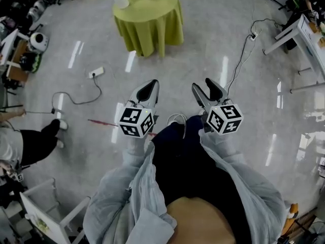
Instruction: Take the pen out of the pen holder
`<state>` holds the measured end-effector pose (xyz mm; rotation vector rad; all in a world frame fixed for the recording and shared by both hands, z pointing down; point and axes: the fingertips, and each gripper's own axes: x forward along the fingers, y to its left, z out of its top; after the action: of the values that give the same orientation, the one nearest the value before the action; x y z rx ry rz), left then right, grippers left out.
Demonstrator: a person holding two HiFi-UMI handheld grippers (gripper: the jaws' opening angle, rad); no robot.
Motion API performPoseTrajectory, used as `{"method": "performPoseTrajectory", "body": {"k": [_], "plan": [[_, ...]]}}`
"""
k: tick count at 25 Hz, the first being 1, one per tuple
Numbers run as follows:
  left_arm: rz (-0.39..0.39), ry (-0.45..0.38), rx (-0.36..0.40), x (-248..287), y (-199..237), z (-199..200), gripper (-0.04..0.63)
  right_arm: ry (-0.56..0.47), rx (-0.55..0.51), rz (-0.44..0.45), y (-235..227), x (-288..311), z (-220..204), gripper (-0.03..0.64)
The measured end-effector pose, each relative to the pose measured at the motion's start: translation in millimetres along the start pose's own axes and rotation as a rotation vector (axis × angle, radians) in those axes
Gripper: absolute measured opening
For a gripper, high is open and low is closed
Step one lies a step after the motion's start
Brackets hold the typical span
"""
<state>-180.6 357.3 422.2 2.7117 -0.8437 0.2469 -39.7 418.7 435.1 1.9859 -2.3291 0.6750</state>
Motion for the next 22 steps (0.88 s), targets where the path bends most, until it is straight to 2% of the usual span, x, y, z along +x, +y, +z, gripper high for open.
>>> {"method": "performPoseTrajectory", "body": {"k": [1, 4, 10, 13, 22], "plan": [[0.002, 0.008, 0.006, -1.7, 0.9, -2.9, 0.017, 0.0, 0.004, 0.004, 3.7, 0.5, -1.8, 0.283], [0.01, 0.018, 0.008, -3.8, 4.5, -7.4, 0.017, -0.005, -0.012, -0.001, 9.0, 1.6, -3.7, 0.293], [0.033, 0.0, 0.012, 6.8, 19.2, 4.7, 0.017, -0.015, -0.029, 0.013, 4.0, 22.4, 13.8, 0.288], [0.049, -0.004, -0.008, 18.5, 31.1, 8.4, 0.017, 0.011, -0.036, 0.033, -1.1, 39.0, 15.3, 0.258], [0.091, -0.012, 0.019, 88.9, 69.8, 47.5, 0.017, 0.01, -0.032, 0.066, -50.6, 111.2, 57.8, 0.235]]}}
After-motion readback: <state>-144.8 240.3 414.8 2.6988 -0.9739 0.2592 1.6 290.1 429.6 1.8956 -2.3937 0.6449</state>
